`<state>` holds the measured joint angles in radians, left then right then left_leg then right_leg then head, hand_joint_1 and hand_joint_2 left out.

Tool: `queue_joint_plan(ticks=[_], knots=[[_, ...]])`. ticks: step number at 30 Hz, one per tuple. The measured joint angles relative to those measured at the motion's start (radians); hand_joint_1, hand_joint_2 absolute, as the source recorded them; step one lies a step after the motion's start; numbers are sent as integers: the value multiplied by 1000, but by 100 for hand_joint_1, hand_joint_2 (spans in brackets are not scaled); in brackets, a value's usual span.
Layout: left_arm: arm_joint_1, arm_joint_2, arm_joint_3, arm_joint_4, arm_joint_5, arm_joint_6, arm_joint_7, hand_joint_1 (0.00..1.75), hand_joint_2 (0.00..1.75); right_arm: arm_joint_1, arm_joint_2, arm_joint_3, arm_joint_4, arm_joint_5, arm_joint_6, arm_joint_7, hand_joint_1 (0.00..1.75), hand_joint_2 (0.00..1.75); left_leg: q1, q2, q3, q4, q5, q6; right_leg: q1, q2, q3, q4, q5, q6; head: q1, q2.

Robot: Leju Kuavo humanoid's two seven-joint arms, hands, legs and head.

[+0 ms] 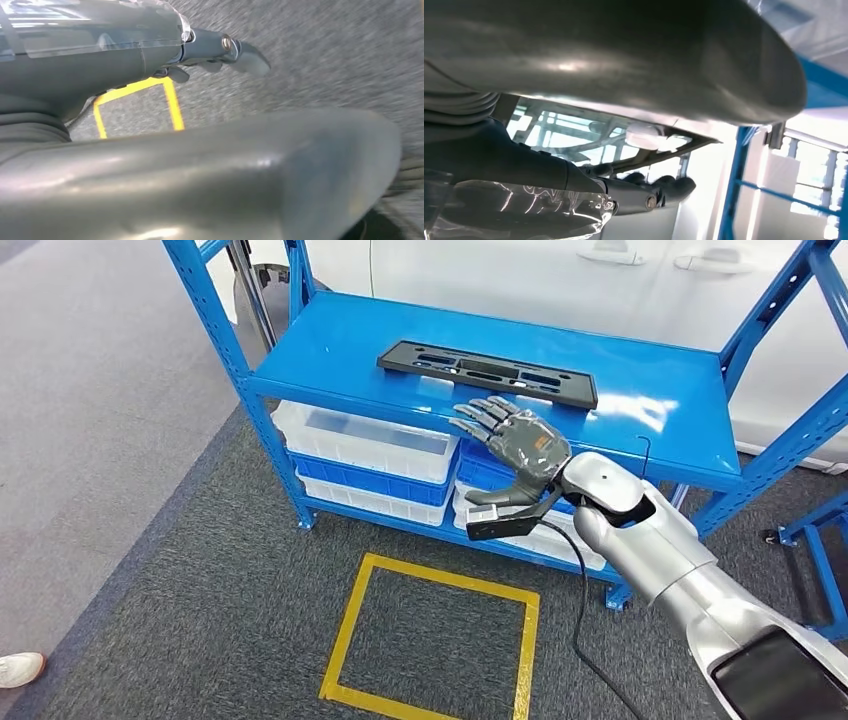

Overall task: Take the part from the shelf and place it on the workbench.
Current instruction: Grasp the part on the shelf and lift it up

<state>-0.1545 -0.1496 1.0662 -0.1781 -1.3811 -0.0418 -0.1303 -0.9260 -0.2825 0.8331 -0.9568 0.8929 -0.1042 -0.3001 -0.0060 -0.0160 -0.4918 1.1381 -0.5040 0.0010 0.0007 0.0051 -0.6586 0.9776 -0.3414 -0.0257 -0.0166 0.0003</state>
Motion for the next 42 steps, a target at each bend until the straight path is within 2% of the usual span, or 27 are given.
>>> queue_joint_plan(ticks=[1, 3, 4, 5, 6, 7, 10, 11, 12, 14, 16, 17, 18, 20, 21, 22, 25, 26, 27, 29, 31, 33, 35, 36, 39, 40, 42], knots=[[0, 0, 0, 0, 0, 0, -1, 0, 0, 2, 1, 1, 0, 2, -2, 2, 0, 0, 3, 2, -52, 72, -5, -4, -1, 0, 18, -1, -16, -3, 0, 0], [4, 0, 0, 0, 0, 0, -1, 0, 0, 8, 5, 5, 1, 5, -3, 2, 0, 0, 8, 4, -145, 155, -84, -15, -3, 2, 55, -2, -49, -4, 0, 0], [6, 0, 0, 0, 0, 0, -1, 0, 0, 11, 6, 6, 1, 6, -3, 2, 0, 0, 10, 5, -177, 158, -133, -19, -4, 3, 76, -2, -66, -3, 0, 0], [8, 0, 0, 0, 0, 0, -1, 0, 0, 12, 6, 7, 2, 7, -3, 3, 0, 0, 11, 7, -197, 135, -164, -22, -5, 4, 98, -2, -84, -2, 0, 0], [9, 0, 0, 0, 0, 0, -1, 0, 0, 13, 7, 8, 3, 7, -3, 4, 0, 0, 12, 8, -207, 93, -162, -23, -6, 5, 121, -2, -102, 0, 0, 0], [10, 0, 0, 0, 0, 1, -1, 0, 0, 14, 9, 8, 4, 7, -3, 7, 0, 0, 12, 9, -210, 33, -112, -20, -6, 5, 141, -3, -120, 2, 0, 0], [15, 1, 0, 0, 1, 2, 0, 0, 0, 16, 15, 6, 13, 3, -2, 19, 0, 0, 7, 10, -208, -137, 147, -2, -2, 9, 182, -3, -167, 15, 0, 0], [15, 1, 0, 0, 1, 2, 0, 0, 0, 13, 17, 3, 17, 1, -1, 22, 0, 0, 5, 9, -205, -159, 186, 6, 0, 11, 191, 0, -174, 22, 0, 0], [13, 2, -1, 0, 0, 2, 1, 0, 0, 7, 18, -3, 21, -2, 0, 25, 0, 0, 5, 9, -195, -162, 191, 15, 0, 12, 190, 12, -170, 30, 0, 0], [9, 1, -2, 0, 0, 2, 0, 0, 0, -10, 18, -18, 33, -7, 2, 28, 0, 0, 7, 8, -173, -168, 175, 30, -2, 10, 147, 98, -132, 42, 0, 0], [5, 0, -3, 0, -1, 1, 0, 0, 0, -21, 19, -26, 49, -11, 4, 29, 0, 0, 8, 8, -147, -171, 154, 40, -6, 7, 57, 225, -113, 49, 0, 0], [5, 0, -3, 0, -2, 1, 0, 0, 0, -22, 19, -27, 57, -11, 4, 29, 0, 0, 8, 7, -132, -171, 140, 43, -6, 6, 13, 274, -135, 51, 0, 0], [5, 0, -3, 0, -2, 1, 0, 0, 0, -21, 19, -28, 66, -11, 4, 29, 0, 0, 7, 5, -116, -171, 125, 43, -7, 6, -25, 304, -177, 52, 0, 0], [5, 0, -3, 0, -4, 0, 1, 0, 0, -19, 19, -30, 82, -12, 3, 28, 0, 0, 7, 2, -76, -171, 93, 42, -8, 5, -72, 300, -268, 54, 0, 0], [5, 0, -4, 0, -5, 0, 2, 0, 0, -18, 17, -31, 89, -13, 1, 27, 0, 0, 6, 0, -54, -171, 76, 41, -8, 5, -79, 266, -281, 53, 0, 0], [6, 0, -4, 0, -7, 0, 4, 0, 0, -17, 15, -33, 96, -14, 0, 24, 0, 0, 5, -1, -32, -171, 58, 40, -7, 4, -78, 213, -256, 51, 0, 0], [7, -3, -5, 0, -11, 2, 10, 0, 0, -15, 6, -35, 117, -19, -9, 15, 0, 0, -1, -5, 19, -162, 5, 31, 0, 2, -63, 32, -12, 36, 0, 0], [6, -3, -5, 0, -11, 2, 11, 0, 0, -14, 4, -36, 123, -21, -13, 12, 0, 0, -3, -7, 30, -158, -10, 26, 2, 2, -60, 6, 41, 31, 0, 0], [5, -3, -6, 0, -9, 2, 9, 0, 0, -16, 3, -38, 126, -22, -17, 9, 0, 0, -4, -7, 35, -149, -18, 21, 3, 4, -57, 1, 52, 26, 0, 0], [-2, -3, -6, 0, -2, 2, 5, 0, 0, -25, 4, -40, 128, -23, -26, 6, 0, 0, -3, -4, 15, -98, -7, 10, 1, 5, -44, 5, 38, 14, 0, 0], [-7, -2, -6, 0, 5, 5, 5, 0, 0, -29, 4, -42, 132, -26, -31, 7, 0, 0, 0, 0, -51, 10, -4, -2, -1, 5, -27, 0, 24, 3, 0, 0], [-6, -2, -6, 0, 8, 10, 11, 0, 0, -28, 5, -43, 138, -28, -31, 8, 0, 0, 4, 4, -128, 116, -67, -12, -1, 5, -11, -1, 7, -2, 0, 0], [-6, -2, -6, 0, 8, 12, 14, 0, 0, -26, 6, -43, 145, -23, -31, 14, 0, 0, 8, 6, -179, 152, -122, -17, -1, 6, 4, 1, -10, -2, 0, 0], [-6, -2, -6, 0, 8, 12, 15, 0, 0, -26, 7, -43, 149, -15, -31, 20, 0, 0, 8, 7, -184, 128, -109, -17, -1, 7, 12, 2, -18, -1, 0, 0], [-5, -1, -6, 0, 9, 14, 15, 0, 0, -34, 11, -42, 166, 26, -29, 51, 0, 0, 7, 9, -137, -62, 44, -6, 0, 7, 34, 8, -38, 4, 0, 0], [-6, -1, -6, 0, 10, 15, 15, 0, 0, -42, 13, -41, 174, 40, -27, 62, 0, 0, 5, 9, -123, -111, 75, 0, 1, 8, 36, 9, -42, 7, 0, 0], [-5, 0, -6, 0, 12, 16, 14, 0, 0, -62, 16, -40, 193, 66, -15, 79, 0, 0, 1, 9, -114, -145, 89, 12, 3, 10, 36, 10, -46, 16, 0, 0]])
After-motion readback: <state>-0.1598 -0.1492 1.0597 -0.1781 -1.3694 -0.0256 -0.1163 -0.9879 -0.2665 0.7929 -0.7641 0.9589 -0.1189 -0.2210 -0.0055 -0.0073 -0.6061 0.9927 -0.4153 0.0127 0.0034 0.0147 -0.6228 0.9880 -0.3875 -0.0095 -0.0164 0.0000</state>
